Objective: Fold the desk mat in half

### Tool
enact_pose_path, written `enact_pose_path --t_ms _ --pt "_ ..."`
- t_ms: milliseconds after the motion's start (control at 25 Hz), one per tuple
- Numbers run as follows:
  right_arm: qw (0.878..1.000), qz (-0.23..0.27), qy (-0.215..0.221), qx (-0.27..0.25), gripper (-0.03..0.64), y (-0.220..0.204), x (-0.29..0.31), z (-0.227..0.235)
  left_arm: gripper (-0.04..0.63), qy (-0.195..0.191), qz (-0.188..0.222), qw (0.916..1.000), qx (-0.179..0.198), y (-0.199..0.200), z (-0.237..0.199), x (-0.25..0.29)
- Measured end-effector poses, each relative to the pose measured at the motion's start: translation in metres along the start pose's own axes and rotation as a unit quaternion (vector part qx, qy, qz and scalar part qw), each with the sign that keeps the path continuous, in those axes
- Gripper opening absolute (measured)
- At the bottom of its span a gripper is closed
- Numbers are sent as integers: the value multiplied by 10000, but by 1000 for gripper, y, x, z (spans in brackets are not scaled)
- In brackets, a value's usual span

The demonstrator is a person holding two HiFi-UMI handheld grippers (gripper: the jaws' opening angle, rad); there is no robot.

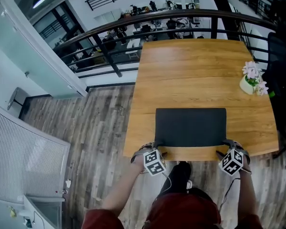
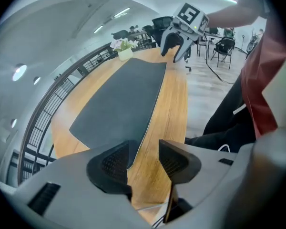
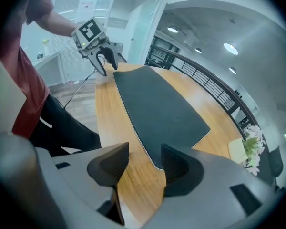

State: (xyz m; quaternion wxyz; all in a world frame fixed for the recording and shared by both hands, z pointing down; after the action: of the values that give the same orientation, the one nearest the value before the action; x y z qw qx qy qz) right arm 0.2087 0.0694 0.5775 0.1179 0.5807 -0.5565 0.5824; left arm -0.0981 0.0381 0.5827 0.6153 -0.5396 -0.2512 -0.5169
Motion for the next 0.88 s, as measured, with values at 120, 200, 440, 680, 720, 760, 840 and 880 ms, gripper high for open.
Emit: enact_pose_path --t_ms 120,200,440,680,720,760,840,880 --pt "9987 288 -81 414 222 2 -8 -5 215 136 279 9989 -343 4 4 -7" --pt "9966 523 -174 619 222 6 -14 -10 215 356 532 9962 -585 7 6 -12" --pt "9790 1437 -475 1370 265 26 -35 -22 215 1195 1607 9668 -1585 17 11 -33" --pt "9533 2288 -925 1742 264 50 -67 -27 215 1843 2563 9181 -2398 27 16 -65" --pt "9471 2430 -1057 1811 265 53 -72 -25 213 1969 2722 9081 -2498 29 15 -71" --pt "9401 2571 -1197 1889 265 55 -77 -22 213 2091 2859 8986 -2592 30 15 -76" --pt "9232 2851 -1507 2090 265 59 -90 -17 213 2278 3076 8811 -2777 31 13 -86" --pt "9131 2993 -1684 2199 264 61 -97 -14 213 2356 3173 8728 -2865 31 12 -91"
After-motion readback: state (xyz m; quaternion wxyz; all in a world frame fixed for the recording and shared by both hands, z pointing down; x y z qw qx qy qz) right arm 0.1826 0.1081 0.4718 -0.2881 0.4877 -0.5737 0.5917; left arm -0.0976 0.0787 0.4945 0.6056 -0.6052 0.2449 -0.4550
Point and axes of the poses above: the fingertips, and each gripper's own axes: x forward along the fingers, z to its right, y out of its top, the point moved 8 cm from there along -x, backward along the fingers, and after that the axes turned 3 degrees about z, right-handed, at the moved point
